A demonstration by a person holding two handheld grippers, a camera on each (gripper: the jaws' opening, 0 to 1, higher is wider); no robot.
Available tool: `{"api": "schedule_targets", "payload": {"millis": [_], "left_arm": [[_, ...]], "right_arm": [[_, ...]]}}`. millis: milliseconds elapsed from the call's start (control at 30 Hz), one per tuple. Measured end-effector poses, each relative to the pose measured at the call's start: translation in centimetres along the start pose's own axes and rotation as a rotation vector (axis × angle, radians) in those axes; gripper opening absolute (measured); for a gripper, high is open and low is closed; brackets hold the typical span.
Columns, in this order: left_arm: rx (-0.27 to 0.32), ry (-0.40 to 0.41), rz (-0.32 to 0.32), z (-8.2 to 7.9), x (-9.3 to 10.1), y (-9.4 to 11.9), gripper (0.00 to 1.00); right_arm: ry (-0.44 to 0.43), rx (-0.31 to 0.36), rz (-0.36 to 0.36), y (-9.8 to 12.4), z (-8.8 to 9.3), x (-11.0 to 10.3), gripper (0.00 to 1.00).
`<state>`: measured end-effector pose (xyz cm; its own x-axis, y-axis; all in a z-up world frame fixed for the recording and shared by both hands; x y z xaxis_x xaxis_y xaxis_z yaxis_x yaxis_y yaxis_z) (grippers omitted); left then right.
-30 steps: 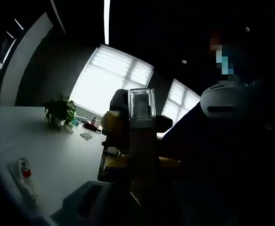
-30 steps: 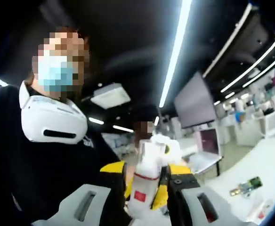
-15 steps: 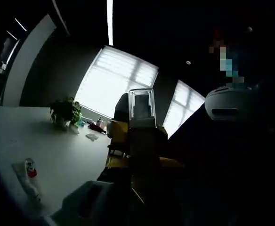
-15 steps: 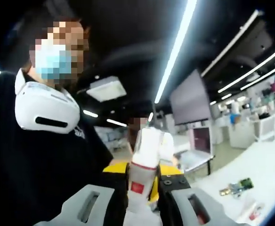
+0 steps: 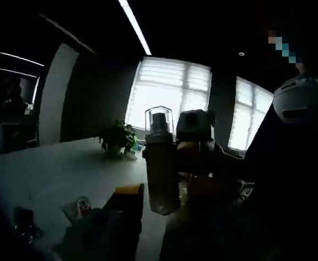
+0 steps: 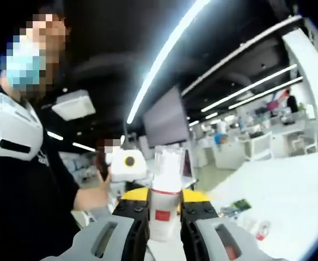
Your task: Arrange the skincare products in the storage area until every visible bottle or jar stands upright without overlapping.
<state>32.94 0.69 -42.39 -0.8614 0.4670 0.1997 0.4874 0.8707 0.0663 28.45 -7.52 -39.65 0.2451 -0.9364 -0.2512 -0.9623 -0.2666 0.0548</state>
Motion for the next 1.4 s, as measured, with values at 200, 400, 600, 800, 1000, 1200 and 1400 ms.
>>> {"api": "schedule_targets", "payload": {"millis": [200,400,600,800,1000,1200,1400], "left_arm": [[-0.078,-0.232,-0.370,-0.7,-2.0,-0.4,0.52],[-0.034,-0.269,-0.444,-0.9,-1.4,-2.1,0.51],[0.064,-0.144,-0.440,-0.9,-2.4,-1.8,0.47],[0.086,-0.138,-0.456,-0.6,-2.8,-1.3,0.37],[0.092,-0.126,-0.431,-0.6,-2.6,-1.7,0.27],[0.131,-0.047,-0.312,-0.5,-2.1,-1.6,0.26],[0.185,0.092,-0.037,-1.6,-0.7,-1.3,0.26]], "right_arm": [[0.158,-0.007,0.290,-0.8,-0.4,1.2,0.13],[0.229,0.056,0.381,-1.7,-0.7,0.1,0.13],[0.246,0.068,0.364,-1.8,-0.6,-0.5,0.13],[0.228,0.047,0.358,-1.8,-0.2,-0.2,0.13],[0.248,0.047,0.346,-2.0,-0.2,-0.3,0.13],[0.284,0.031,0.231,-1.9,-0.4,-0.7,0.15],[0.065,0.004,-0.078,-0.1,-1.0,-0.2,0.22]]}}
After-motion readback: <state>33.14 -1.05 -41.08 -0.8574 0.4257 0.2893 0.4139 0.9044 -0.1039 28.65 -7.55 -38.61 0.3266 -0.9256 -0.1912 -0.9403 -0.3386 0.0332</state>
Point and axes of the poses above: the point that each gripper's makers call its tool centre point, and the gripper's own axes: y roughly backward along the fingers, x roughly to its right, z roughly out of its underside, the point moved 5 cm from there along y, roughly backward along the fingers, and after that the axes turned 14 degrees about z, right-handed, at the moved point
